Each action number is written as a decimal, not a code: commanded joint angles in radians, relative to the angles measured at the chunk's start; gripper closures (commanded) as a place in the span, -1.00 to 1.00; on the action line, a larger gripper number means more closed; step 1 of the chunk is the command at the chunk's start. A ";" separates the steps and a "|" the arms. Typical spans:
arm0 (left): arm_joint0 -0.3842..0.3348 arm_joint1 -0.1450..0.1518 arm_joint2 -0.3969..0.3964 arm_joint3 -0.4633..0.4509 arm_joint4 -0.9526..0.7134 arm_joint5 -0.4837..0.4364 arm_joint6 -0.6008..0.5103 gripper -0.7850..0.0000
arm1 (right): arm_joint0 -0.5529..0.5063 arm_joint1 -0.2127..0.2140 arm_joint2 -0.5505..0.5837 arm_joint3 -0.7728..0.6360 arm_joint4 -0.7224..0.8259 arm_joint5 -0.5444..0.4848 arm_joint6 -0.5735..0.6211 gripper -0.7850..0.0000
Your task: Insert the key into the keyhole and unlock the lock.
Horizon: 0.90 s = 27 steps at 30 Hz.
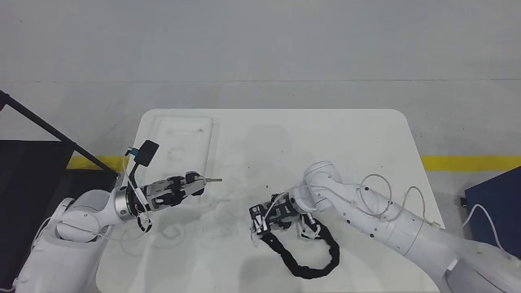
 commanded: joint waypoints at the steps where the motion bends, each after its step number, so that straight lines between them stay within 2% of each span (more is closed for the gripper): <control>1: 0.000 0.000 0.000 0.000 0.000 0.000 0.000 1.00 | -0.001 -0.003 0.002 0.003 -0.008 0.000 -0.002 1.00; 9: 0.000 0.000 0.000 0.000 0.000 0.000 0.000 1.00 | -0.011 -0.002 0.024 -0.027 -0.091 0.009 -0.043 1.00; 13: 0.000 0.000 0.000 0.000 0.000 0.000 0.000 1.00 | -0.032 0.026 0.059 -0.119 -0.273 0.077 -0.162 1.00; 19: 0.000 0.000 0.000 0.000 0.000 0.000 0.000 1.00 | -0.135 0.117 0.139 -0.246 -0.593 0.228 -0.455 1.00; 24: 0.000 0.000 0.000 0.000 0.000 0.000 0.000 1.00 | -0.244 0.200 0.268 -0.295 -0.633 0.260 -0.725 1.00; 27: 0.000 0.000 0.000 0.000 0.000 0.000 0.000 1.00 | -0.295 0.247 0.355 -0.317 -0.643 0.250 -0.973 1.00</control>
